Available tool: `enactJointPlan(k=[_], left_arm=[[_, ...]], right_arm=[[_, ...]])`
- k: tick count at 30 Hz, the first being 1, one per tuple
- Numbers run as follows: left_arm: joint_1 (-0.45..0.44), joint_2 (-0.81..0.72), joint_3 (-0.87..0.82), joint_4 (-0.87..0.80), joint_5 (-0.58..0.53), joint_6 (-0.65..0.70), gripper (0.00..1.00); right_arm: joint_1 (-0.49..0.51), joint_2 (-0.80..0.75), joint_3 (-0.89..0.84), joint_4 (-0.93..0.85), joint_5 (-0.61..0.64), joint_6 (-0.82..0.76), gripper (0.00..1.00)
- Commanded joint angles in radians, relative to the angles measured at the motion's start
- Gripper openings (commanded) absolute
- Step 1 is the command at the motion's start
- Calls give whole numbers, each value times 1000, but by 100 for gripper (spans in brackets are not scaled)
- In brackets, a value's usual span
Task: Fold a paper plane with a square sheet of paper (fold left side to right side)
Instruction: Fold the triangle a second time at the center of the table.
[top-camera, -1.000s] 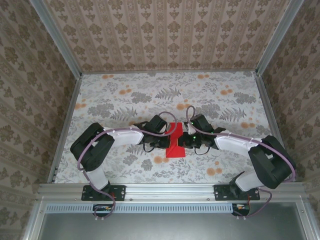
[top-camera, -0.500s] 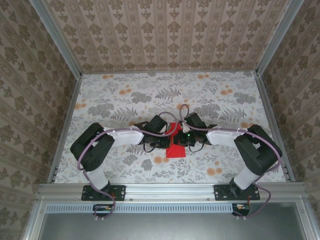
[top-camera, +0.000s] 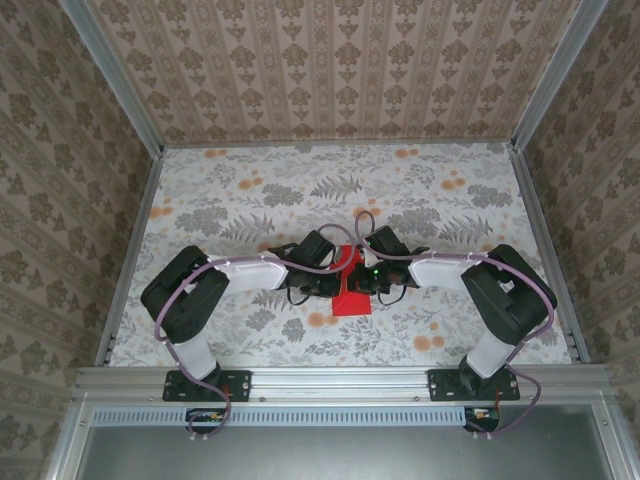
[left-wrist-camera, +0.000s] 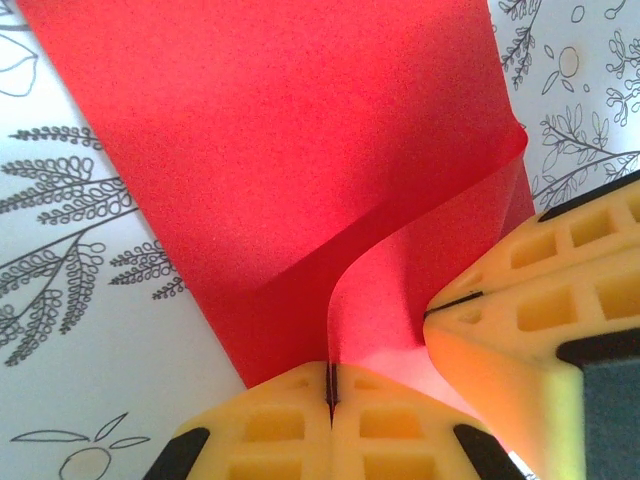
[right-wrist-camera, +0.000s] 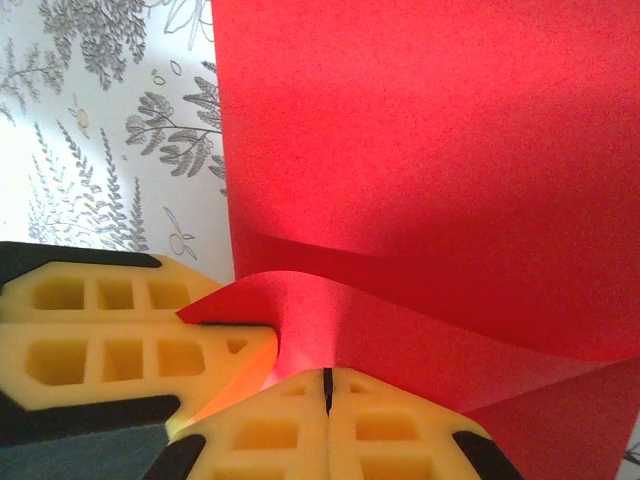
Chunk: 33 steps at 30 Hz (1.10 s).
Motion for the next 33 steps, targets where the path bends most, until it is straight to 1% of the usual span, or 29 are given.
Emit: enactJointPlan(k=[1, 9, 11, 16, 18, 20, 23, 28, 33], left_arm=[[-13, 17, 4, -79, -17, 5, 0], [-20, -18, -6, -63, -11, -7, 0], [-17, -48, -13, -56, -15, -16, 3], [-6, -142, -25, -67, -32, -21, 16], [-1, -172, -31, -71, -30, -24, 19], [0, -195, -44, -69, -18, -30, 20], [2, -210, -68, -38, 33, -45, 19], [5, -181, -108, 83, 162, -97, 15], [3, -113, -114, 139, 220, -123, 14]], right_arm=[[6, 25, 19, -64, 32, -30, 7], [6, 48, 23, -108, 47, -45, 6], [5, 50, 22, -114, 47, -48, 6], [5, 50, 23, -124, 49, -57, 6], [6, 52, 25, -123, 48, -59, 6], [6, 51, 26, -124, 45, -61, 6], [5, 47, 27, -128, 48, -65, 6], [6, 46, 28, -133, 48, -67, 6], [5, 44, 31, -141, 49, -71, 6]])
